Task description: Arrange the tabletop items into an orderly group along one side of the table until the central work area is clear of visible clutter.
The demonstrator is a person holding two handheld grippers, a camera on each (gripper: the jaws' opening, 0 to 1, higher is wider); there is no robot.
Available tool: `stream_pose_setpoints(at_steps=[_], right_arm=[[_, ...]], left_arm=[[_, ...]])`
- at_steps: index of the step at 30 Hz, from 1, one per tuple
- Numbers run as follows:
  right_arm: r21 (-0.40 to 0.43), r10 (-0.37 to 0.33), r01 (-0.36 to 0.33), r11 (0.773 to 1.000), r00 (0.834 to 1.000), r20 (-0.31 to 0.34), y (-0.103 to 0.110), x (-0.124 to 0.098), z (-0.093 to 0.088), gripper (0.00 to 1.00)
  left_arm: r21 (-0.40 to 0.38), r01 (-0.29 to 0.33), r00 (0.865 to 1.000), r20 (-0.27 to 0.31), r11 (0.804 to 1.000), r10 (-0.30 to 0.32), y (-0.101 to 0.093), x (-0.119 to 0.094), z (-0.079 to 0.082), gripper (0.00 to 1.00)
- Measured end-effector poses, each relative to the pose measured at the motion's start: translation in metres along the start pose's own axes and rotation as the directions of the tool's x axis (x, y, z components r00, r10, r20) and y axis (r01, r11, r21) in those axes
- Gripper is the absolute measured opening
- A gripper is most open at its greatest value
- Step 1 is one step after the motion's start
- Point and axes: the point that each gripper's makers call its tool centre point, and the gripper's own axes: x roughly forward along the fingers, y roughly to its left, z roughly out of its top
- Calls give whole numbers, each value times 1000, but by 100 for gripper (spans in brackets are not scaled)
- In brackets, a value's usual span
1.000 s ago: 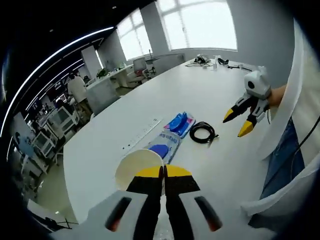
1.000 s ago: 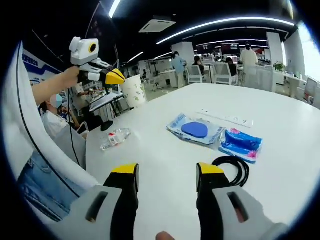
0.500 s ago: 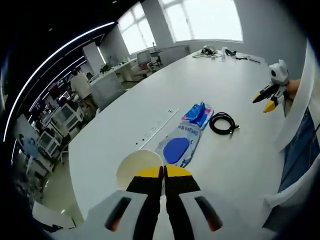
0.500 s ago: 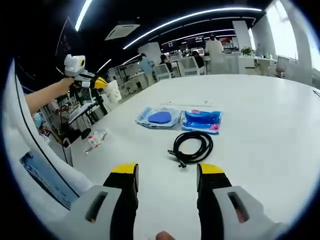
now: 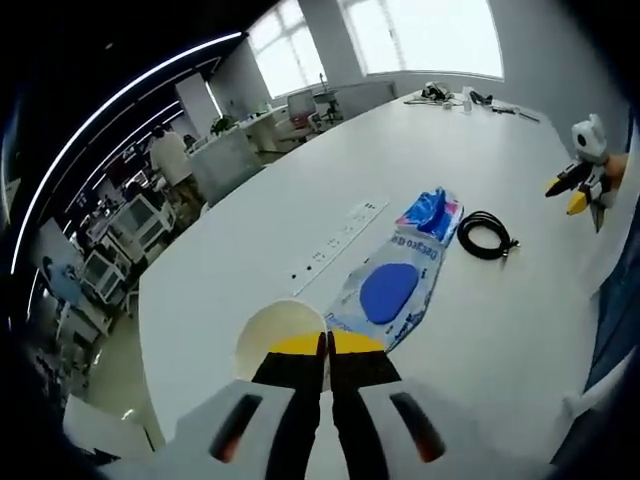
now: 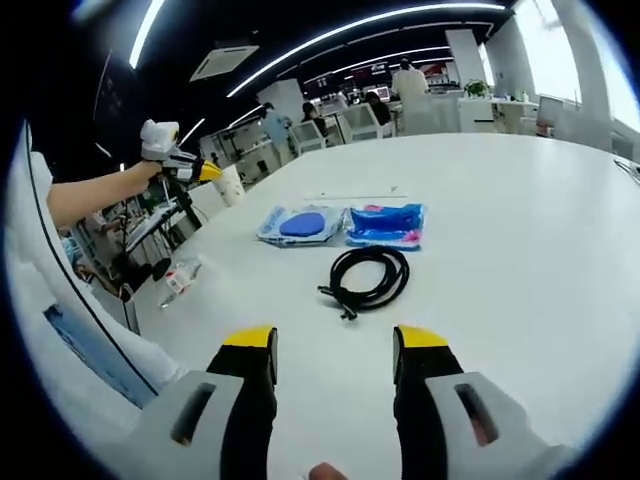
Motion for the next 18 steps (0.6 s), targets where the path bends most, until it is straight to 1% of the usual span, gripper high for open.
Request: stream_pose_setpoints(at_steps=[5,8,11,16,18], right_arm=[[2,0,0,1000,1000,-18,-2,5,0,45],[12,-7,7,1000,1000,-23,-5,7,0,45],[25,-20,21,999,999,-30,-11,8,-2,45],[37,-31,33,999,998,-47,-17,9,-6,44],[39,-32,34,999,998,-53,-18,11,-7,45]], left_arm=[[8,2,1000,-22,1000,-2,3,17,-8,0],[-10,3,999,-32,1000,-4,4,27,-14,0],[-17,9,999,-45,1000,-10,1,37,-20,0],[-30,13,998,-56,999,-15,0,49,-26,0],[-15,4,998,-65,1000,-5,1,53,-28,0]])
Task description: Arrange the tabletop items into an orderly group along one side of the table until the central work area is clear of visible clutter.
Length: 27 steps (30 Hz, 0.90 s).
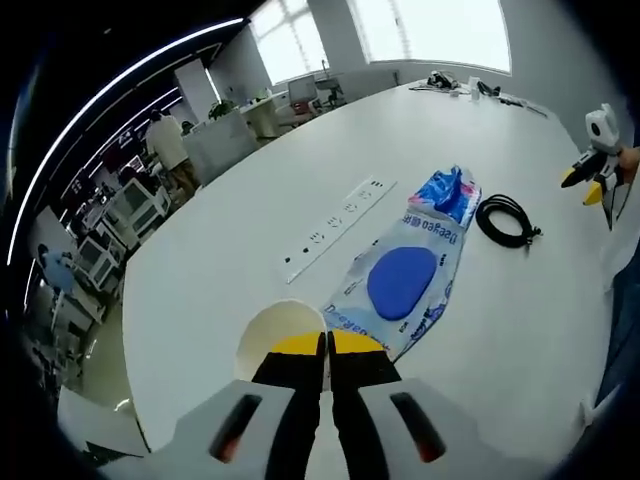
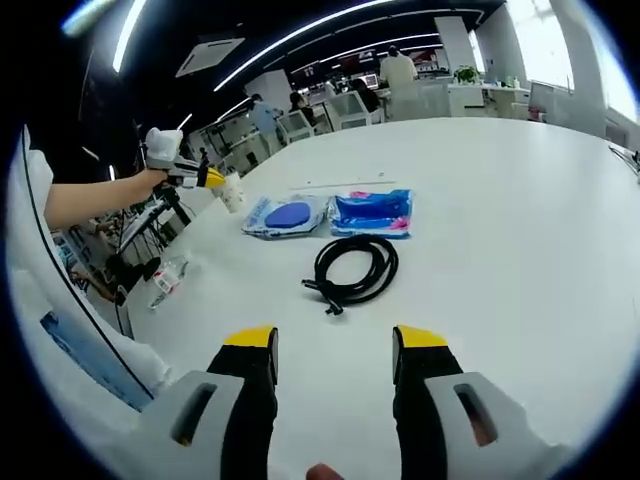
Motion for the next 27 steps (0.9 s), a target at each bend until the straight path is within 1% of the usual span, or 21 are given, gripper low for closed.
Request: stream_pose_setpoints(at_steps=[6,10,22,27], right_arm=[[6,2,-2,1000,1000,-6,-3,4,1,45],[6,3,-3,1000,1000,-9,-3,6,1,45],[11,2,-2,1000,1000,-20,-6,6,-2,45],[11,5,-5,1000,1000,-21,-5,7,-2,45]], left_arm=[[13,-1,1000,-7,1000,1,-1,6,-2,0],[-3,-1,1000,-9,1000,1,-3,9,-5,0],[-20,7,1000,-11,1000,-7,-10,15,-11,0],[-34,5,1000,0,999,-5,-13,17,-13,0]])
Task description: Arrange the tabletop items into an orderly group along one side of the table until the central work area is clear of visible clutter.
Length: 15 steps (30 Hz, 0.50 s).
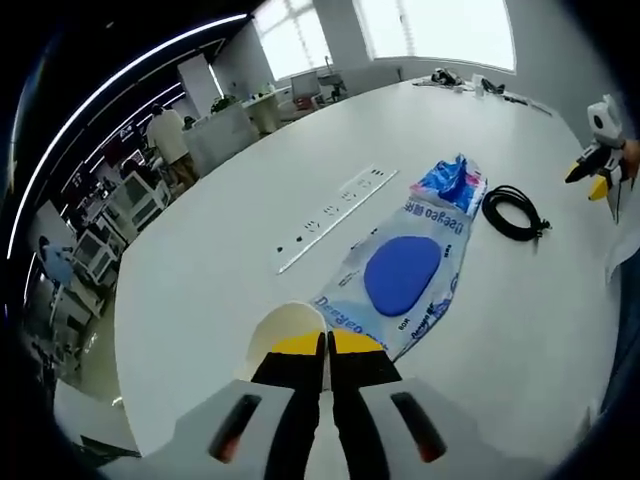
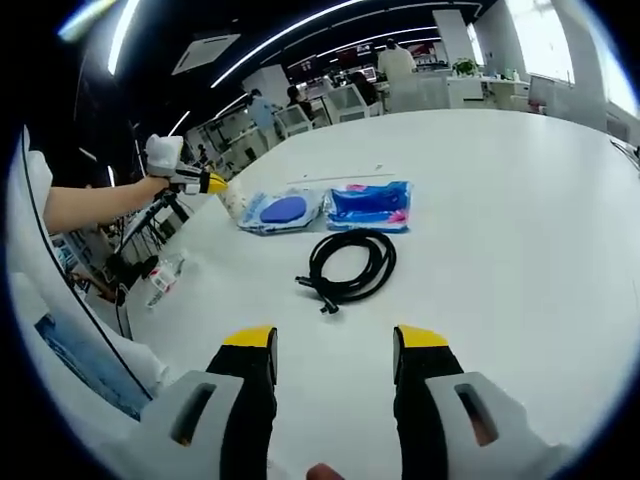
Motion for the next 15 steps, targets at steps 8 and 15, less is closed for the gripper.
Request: stream_pose_setpoints(at_steps=[8,15], right_arm=[[3,-1,1,1000,1000,-5,-1,1,-2,45],[6,-5,5,1000,1000,-4,-3,1,-2,45]], left_arm=[[59,9,1000,-28,998,-7,-6,3,-6,0],[57,9,1000,-29,998,-7,-7,6,-8,0]])
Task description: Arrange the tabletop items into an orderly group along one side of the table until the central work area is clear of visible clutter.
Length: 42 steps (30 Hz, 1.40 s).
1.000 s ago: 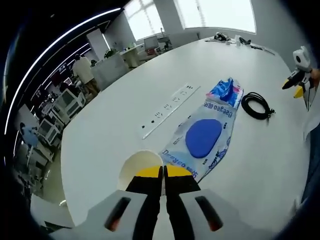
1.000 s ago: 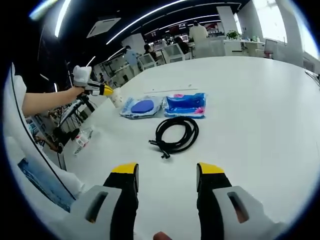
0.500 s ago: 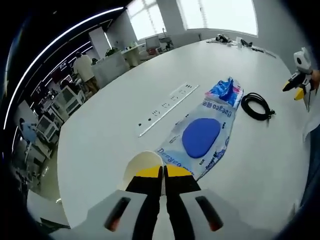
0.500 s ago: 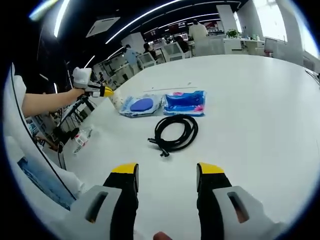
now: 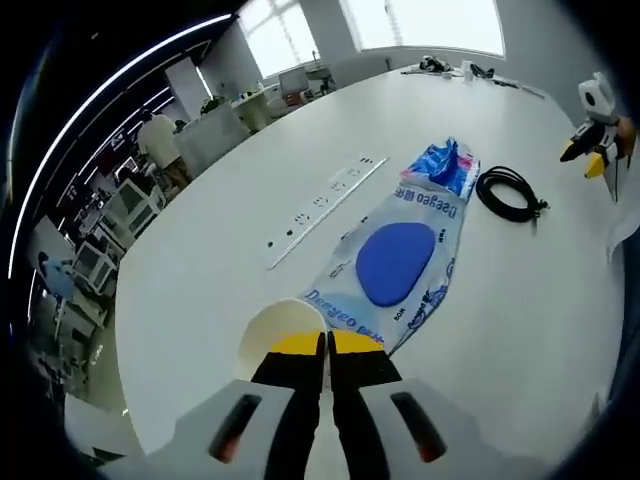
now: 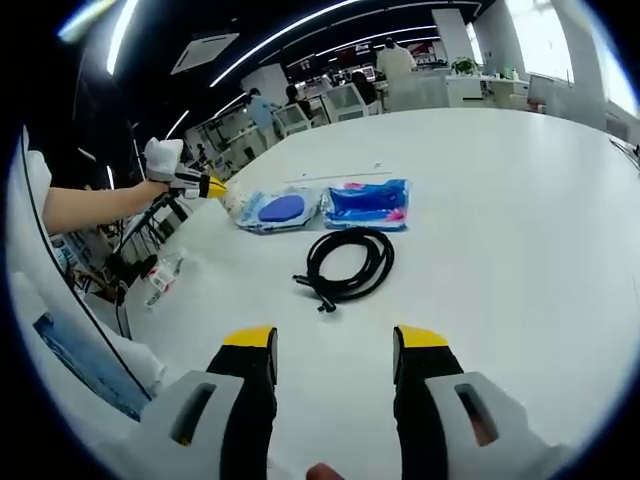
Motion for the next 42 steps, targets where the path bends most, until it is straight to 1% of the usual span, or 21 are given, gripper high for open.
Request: stream_pose_setpoints(at_steps=[4,5,6,7,8,10,12,14,16,20,21,22,23,24,25,30,34,38,42], right_arm=[[0,2,-2,1000,1000,-1,0,1,0,45],[0,2,-2,1000,1000,-1,0,1,1,45],[1,3,-3,1000,1000,-1,0,1,0,45],[2,3,-3,1000,1000,-2,0,1,0,45],[2,3,-3,1000,1000,-2,0,1,0,45],[2,3,-3,1000,1000,-4,0,1,-1,45],[2,3,-2,1000,1000,-7,0,1,-2,45],[5,3,-3,1000,1000,-8,0,1,-2,45],[4,4,-4,1000,1000,-6,1,2,-2,46],[4,14,-14,1000,1000,-1,5,2,-1,46],[3,16,-16,1000,1000,-1,6,2,-2,46],[1,20,-20,1000,1000,0,7,3,-1,47],[0,23,-23,1000,1000,1,8,3,-1,47],[-1,26,-26,1000,1000,3,9,3,-1,47],[-1,29,-29,1000,1000,4,10,3,-1,47],[-9,49,-49,999,999,17,18,3,2,48],[-11,62,-61,998,998,32,24,0,3,48],[-8,83,-83,997,996,41,33,-1,-1,48],[13,97,-98,995,994,56,38,-3,-4,48]], left_arm=[[-3,-5,1000,2,1000,5,0,0,-1,0],[-12,-20,1000,5,1000,20,3,0,-1,0],[-14,-29,1000,11,999,29,4,0,-1,3],[-21,-44,999,25,999,45,6,-1,1,8],[-27,-55,998,33,998,56,8,-2,2,15],[-29,-67,997,39,997,68,10,-3,2,23],[-36,-76,996,36,996,78,12,-5,0,27],[-64,-78,996,49,995,81,12,-7,1,34],[-82,-95,993,65,992,101,15,-10,1,41],[-130,-108,989,89,986,121,16,-18,2,49],[-144,-109,988,92,983,123,16,-19,2,51],[-185,-99,987,111,978,120,14,-22,4,54],[-206,-91,984,129,974,119,13,-24,7,57],[-219,-92,982,139,971,125,13,-29,9,59],[-211,-93,983,135,973,123,12,-32,9,61],[-206,-97,983,135,974,127,5,-48,10,64],[-221,-103,981,141,970,136,-1,-64,10,67],[-208,-107,982,129,972,136,-9,-81,4,69],[-218,-116,984,111,969,143,-15,-99,-6,70]])
